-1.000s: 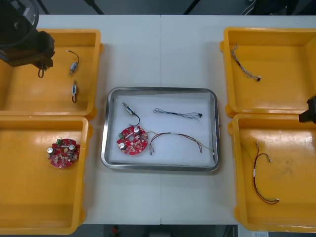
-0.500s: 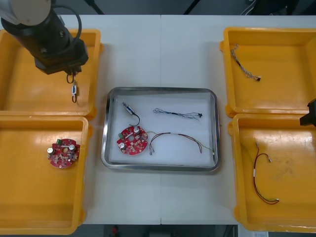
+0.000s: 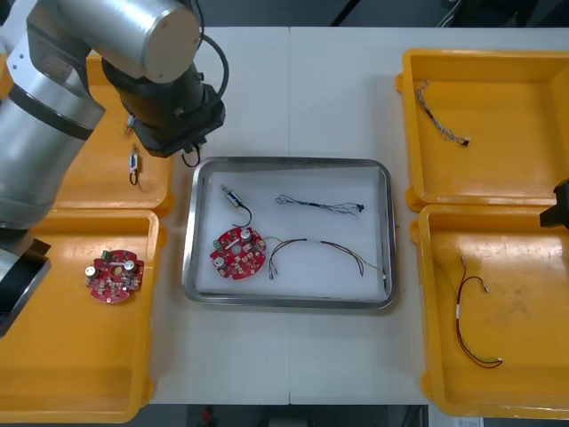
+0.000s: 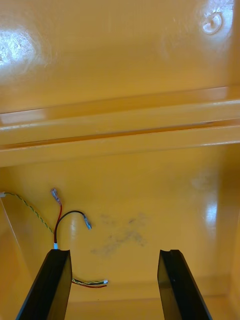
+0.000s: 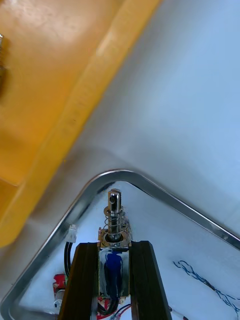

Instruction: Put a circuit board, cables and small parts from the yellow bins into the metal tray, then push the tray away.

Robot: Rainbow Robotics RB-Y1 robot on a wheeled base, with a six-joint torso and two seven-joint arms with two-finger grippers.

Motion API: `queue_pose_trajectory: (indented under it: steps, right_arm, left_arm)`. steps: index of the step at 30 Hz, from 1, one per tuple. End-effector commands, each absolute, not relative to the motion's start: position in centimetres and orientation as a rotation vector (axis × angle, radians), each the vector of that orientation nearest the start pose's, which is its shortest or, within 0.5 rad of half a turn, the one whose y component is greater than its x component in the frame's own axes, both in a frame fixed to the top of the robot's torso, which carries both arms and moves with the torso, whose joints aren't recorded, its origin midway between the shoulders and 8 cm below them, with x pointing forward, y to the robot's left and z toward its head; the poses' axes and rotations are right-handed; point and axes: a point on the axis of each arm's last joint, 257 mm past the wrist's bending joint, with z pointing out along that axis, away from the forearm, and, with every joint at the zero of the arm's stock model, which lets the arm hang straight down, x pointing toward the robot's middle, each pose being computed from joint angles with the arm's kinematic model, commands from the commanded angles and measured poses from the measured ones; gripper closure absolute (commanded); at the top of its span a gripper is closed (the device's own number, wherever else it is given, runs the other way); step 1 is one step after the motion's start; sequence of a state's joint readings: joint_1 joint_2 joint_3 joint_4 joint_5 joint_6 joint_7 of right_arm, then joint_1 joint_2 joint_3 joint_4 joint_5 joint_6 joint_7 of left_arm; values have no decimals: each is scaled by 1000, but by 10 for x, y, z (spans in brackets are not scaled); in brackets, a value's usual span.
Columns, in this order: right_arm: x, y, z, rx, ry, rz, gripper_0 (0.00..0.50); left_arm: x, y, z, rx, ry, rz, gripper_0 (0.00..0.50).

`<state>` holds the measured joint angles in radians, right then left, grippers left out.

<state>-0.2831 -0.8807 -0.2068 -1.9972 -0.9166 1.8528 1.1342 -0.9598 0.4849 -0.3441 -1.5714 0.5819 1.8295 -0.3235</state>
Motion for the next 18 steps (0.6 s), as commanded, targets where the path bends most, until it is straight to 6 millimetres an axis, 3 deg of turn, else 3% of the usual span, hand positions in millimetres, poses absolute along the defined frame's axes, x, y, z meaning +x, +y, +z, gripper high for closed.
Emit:
queue_pose_trajectory:
  steps: [1,8,18]
  right_arm:
    - [405,-398,-142,146,2677,-30,0]
    - [405,-398,-142,146,2677,-30,0]
    - [405,-398,-142,146,2677,-30,0]
  left_arm:
    - [534,122,-116,-700,2529,-216,500]
    - [523,94,-142,-729,2559,-245,500]
    - [521,76,-169,-741,2524,-236,500]
